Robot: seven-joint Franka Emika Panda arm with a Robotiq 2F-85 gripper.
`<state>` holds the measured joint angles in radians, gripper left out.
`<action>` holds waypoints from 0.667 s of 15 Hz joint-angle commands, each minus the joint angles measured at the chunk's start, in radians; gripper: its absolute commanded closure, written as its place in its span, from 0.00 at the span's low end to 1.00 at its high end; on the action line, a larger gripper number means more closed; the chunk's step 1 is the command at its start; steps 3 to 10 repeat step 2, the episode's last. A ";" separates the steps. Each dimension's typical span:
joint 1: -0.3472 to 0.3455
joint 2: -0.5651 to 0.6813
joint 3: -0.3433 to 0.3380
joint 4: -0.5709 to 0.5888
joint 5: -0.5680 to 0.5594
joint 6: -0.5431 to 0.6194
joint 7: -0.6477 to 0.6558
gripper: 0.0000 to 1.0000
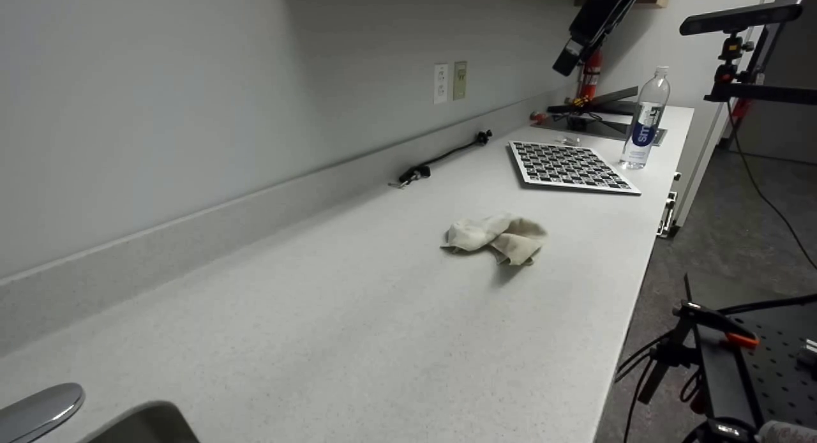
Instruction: Use the white cloth to wipe the cupboard
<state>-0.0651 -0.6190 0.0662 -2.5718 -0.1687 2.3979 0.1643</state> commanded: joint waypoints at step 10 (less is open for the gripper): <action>-0.004 0.000 0.004 0.002 0.004 -0.002 -0.004 0.00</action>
